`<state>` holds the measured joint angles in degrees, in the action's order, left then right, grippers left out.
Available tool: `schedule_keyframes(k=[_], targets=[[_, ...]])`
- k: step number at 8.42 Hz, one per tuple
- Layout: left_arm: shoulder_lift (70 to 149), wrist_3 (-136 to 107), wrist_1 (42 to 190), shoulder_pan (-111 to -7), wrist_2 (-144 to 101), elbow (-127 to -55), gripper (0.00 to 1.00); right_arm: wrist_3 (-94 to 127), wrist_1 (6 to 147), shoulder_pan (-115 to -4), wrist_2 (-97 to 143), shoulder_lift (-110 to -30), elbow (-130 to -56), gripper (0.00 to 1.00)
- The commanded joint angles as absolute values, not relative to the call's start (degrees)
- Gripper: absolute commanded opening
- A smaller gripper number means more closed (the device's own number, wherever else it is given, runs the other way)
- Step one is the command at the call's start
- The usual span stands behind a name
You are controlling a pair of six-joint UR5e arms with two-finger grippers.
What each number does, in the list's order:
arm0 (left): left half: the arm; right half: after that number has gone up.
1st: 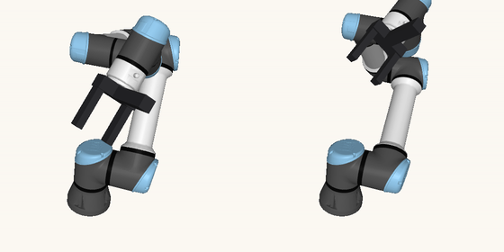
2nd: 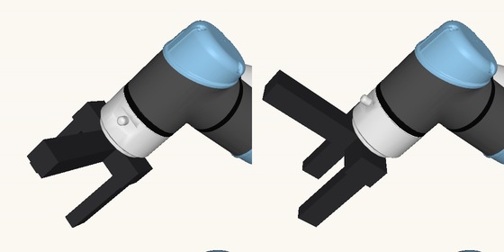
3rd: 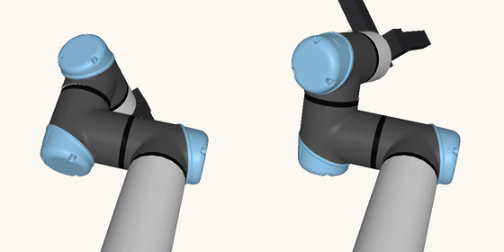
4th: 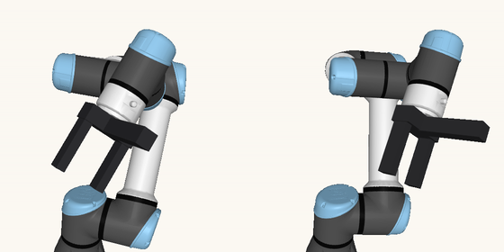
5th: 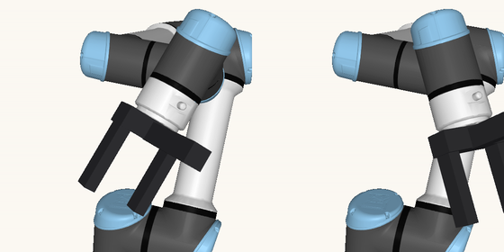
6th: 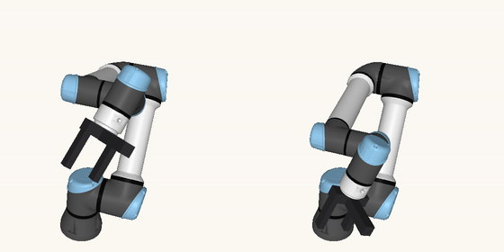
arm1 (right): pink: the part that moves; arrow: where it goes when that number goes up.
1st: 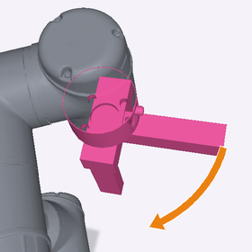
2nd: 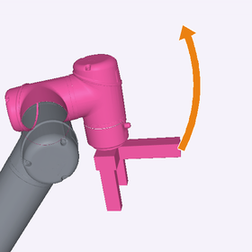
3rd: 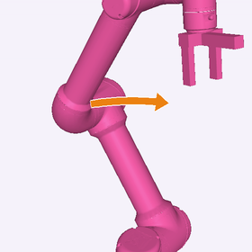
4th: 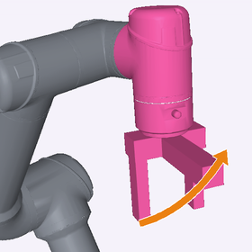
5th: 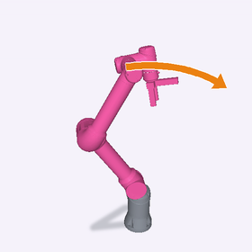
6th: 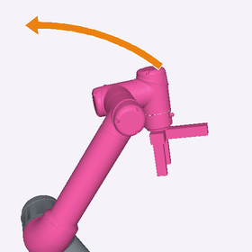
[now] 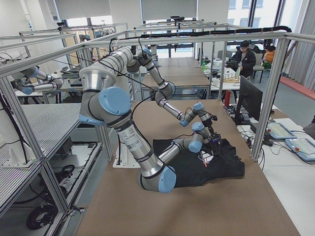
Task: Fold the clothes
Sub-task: 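Fold the sleeve inward with the right gripper while the left gripper releases and withdraws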
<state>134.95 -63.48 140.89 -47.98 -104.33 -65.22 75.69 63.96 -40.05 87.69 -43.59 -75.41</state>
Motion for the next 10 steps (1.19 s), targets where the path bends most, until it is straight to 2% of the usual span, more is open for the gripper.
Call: schedule_keyframes(k=[1,2,5,6,7,8,10], targets=[[134.9,-63.5,140.9,-47.9,-104.3,-65.2,0.95,75.8,64.0,-39.2,84.1,-40.3,-70.9,0.0],[134.8,-63.5,140.9,-48.0,-104.3,-65.2,0.95,77.3,64.0,-39.2,82.6,-38.6,-68.4,0.0],[134.9,-63.5,140.9,-48.0,-104.3,-65.1,0.94,79.8,64.2,-39.2,82.5,-37.8,-67.9,0.0],[134.9,-63.5,140.9,-48.0,-104.3,-65.2,0.95,77.9,64.2,-39.2,82.6,-37.6,-67.4,0.05],[134.9,-63.5,140.9,-48.5,-104.5,-65.2,0.95,76.4,64.2,-39.2,82.6,-37.3,-67.4,0.8],[134.9,-63.5,140.9,-48.5,-104.4,-65.2,0.95,73.0,64.1,-39.2,83.0,-37.6,-67.6,0.94],[134.4,-63.5,141.1,-48.5,-104.4,-65.6,0.95,65.0,64.2,-39.3,84.9,-37.8,-67.8,0.94]])
